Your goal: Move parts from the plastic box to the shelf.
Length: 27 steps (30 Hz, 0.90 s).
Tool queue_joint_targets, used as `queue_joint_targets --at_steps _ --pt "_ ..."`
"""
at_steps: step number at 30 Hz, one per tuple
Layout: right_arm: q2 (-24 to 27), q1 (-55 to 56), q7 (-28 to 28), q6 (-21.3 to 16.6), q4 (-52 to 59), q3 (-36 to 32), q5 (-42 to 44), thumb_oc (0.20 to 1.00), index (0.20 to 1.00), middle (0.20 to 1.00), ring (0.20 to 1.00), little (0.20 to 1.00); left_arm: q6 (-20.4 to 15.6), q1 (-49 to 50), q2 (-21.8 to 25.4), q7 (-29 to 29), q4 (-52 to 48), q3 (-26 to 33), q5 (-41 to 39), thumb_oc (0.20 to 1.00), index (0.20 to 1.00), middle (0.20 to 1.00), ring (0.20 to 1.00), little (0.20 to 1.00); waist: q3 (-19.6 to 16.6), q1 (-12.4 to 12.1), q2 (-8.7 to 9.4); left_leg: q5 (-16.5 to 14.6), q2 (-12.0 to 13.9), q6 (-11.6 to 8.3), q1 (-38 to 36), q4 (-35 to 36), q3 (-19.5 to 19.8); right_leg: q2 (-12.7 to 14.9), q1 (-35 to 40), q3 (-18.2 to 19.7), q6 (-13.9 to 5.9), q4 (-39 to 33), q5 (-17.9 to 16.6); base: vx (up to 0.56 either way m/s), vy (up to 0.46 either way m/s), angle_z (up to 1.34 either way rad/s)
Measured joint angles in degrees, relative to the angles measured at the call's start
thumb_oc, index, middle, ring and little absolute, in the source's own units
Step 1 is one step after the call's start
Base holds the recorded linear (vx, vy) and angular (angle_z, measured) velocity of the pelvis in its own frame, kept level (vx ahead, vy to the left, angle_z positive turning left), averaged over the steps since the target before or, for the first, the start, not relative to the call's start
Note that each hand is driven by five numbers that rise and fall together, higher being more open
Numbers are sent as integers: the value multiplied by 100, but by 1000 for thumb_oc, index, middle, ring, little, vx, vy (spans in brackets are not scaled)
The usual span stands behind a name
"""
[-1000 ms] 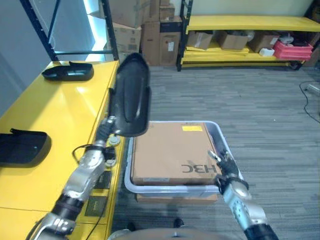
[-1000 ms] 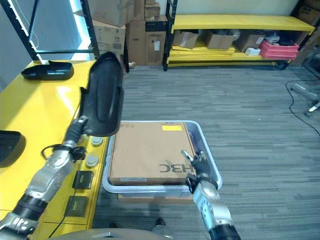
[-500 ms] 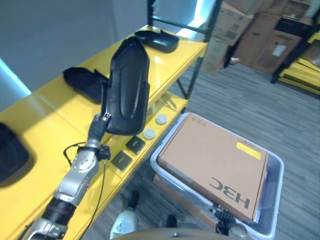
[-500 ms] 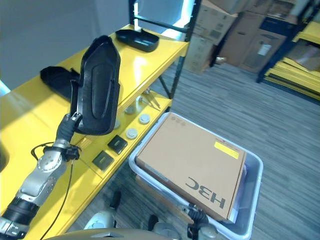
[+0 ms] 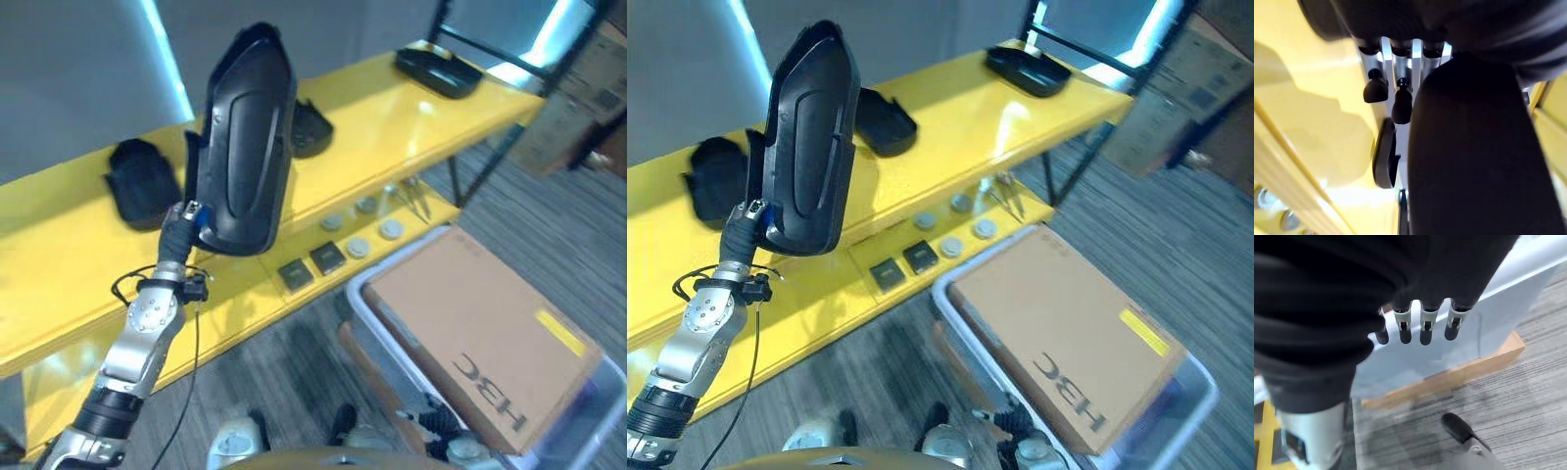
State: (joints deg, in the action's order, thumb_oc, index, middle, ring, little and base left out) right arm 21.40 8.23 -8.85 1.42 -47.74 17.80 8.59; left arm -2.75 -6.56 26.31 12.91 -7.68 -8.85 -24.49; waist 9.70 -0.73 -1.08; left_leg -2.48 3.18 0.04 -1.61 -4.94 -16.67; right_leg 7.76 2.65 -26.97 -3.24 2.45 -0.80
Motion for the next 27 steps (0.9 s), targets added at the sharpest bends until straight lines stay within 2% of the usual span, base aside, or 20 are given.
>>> queue_joint_targets --at_steps 1,2,6,8,9,14,15,17,18,19,20,21,23,24,25,26,27 --pt "-105 -68 4 19 -61 8 -1 1000 1000 1000 1000 1000 -8 5 -5 8 -38 -11 0 200 200 200 200 200 -65 -39 34 95 -152 117 9 166 111 13 -152 346 -82 126 66 15 144 98" --pt "-212 -126 13 32 -48 13 -5 1000 1000 1000 1000 1000 -12 64 28 21 -62 4 0 200 200 200 200 200 -97 -177 66 198 -324 130 -35 381 162 106 -268 549 -121 204 53 23 202 59" --pt "-339 -515 6 235 60 9 -17 1000 1000 1000 1000 1000 -7 336 190 32 -62 158 53 200 200 200 200 200 -205 -294 50 348 -708 274 -156 717 353 315 -272 917 -317 180 -11 30 180 30" --pt "-391 -617 6 283 -140 -3 -128 1000 1000 1000 1000 1000 16 355 202 -38 -62 190 111 200 200 200 200 200 -265 -384 84 403 -786 355 -181 773 425 318 -224 926 -350 80 -33 32 190 22" --pt "-447 -613 5 342 -353 -13 -220 1000 1000 1000 1000 1000 43 393 208 -66 -62 193 111 200 200 200 200 200 -286 -492 119 412 -834 370 -263 808 430 302 -124 921 -452 -33 -116 26 249 8" --pt "-578 -536 1 412 -729 -13 -229 1000 1000 1000 1000 1000 187 408 220 -61 -62 188 110 200 200 200 200 200 -277 -427 120 378 -850 410 -255 790 486 323 -142 911 -479 176 -189 -5 191 2" --pt "-558 -526 1 439 -737 -17 -229 1000 1000 1000 1000 1000 192 397 222 -51 -62 188 110 200 200 200 200 200 -250 -389 106 368 -847 456 -225 776 496 358 -252 916 -498 383 -179 38 180 5" --pt "-485 -530 12 479 -734 -151 -216 1000 1000 1000 1000 1000 249 305 216 41 -53 79 109 200 200 200 200 200 -28 -178 -3 329 -833 634 -234 716 678 512 -747 1271 -564 1676 -128 88 113 30" --pt "-498 -426 18 429 -712 -241 -211 1000 1000 1000 1000 1000 245 272 231 74 -16 10 108 200 200 200 200 200 17 -57 -3 452 -836 637 -265 695 916 354 -1068 1702 -753 2216 251 102 21 57" --pt "-527 -445 50 398 -719 -232 -213 1000 1000 1000 1000 1000 242 154 221 82 109 -86 105 200 200 200 200 200 44 0 -11 522 -782 629 -264 691 1068 67 -1168 1991 -803 2368 538 86 5 79" --pt "-552 -434 104 394 -721 -218 -214 1000 1000 1000 1000 1000 243 -7 223 88 264 -179 105 200 200 200 200 200 68 85 -15 537 -760 615 -190 741 1283 -238 -1225 2225 -771 2287 666 105 -14 108" --pt "-568 -432 141 419 -749 -223 -219 1000 1000 1000 1000 1000 249 -145 232 130 381 -260 106 200 200 200 200 200 94 184 65 539 -796 612 -118 779 1411 -428 -1252 2315 -717 2031 707 108 -25 105" --pt "-539 -441 148 473 -789 -244 -222 1000 1000 1000 1000 1000 265 -165 206 193 397 -266 106 200 200 200 200 200 176 219 274 546 -921 622 -97 794 1521 -641 -1274 2342 -557 1598 661 86 -69 92" --pt "-512 -406 172 524 -842 -243 -223 1000 1000 1000 1000 1000 275 -138 69 272 394 -276 106 200 200 200 200 200 219 223 353 554 -1047 629 61 681 1677 -758 -1282 2454 -339 1259 509 51 -108 102" --pt "-502 -421 228 529 -934 -254 -223 1000 1000 1000 1000 1000 286 -100 31 326 389 -275 108 200 200 200 200 200 238 220 381 604 -1041 622 50 705 1643 -748 -1244 2430 -214 1173 376 65 -139 98" --pt "-506 -498 247 502 -1222 -274 -221 1000 1000 1000 1000 1000 331 -32 31 434 373 -254 113 200 200 200 200 200 287 38 288 675 -974 586 87 738 1612 -756 -1180 2286 -84 1020 237 70 -137 35" --pt "-506 -578 248 498 -1364 -276 -220 1000 1000 1000 1000 1000 362 19 49 496 374 -230 112 200 200 200 200 200 288 -66 256 693 -927 559 80 768 1623 -789 -1152 2227 -76 884 177 73 -138 12"
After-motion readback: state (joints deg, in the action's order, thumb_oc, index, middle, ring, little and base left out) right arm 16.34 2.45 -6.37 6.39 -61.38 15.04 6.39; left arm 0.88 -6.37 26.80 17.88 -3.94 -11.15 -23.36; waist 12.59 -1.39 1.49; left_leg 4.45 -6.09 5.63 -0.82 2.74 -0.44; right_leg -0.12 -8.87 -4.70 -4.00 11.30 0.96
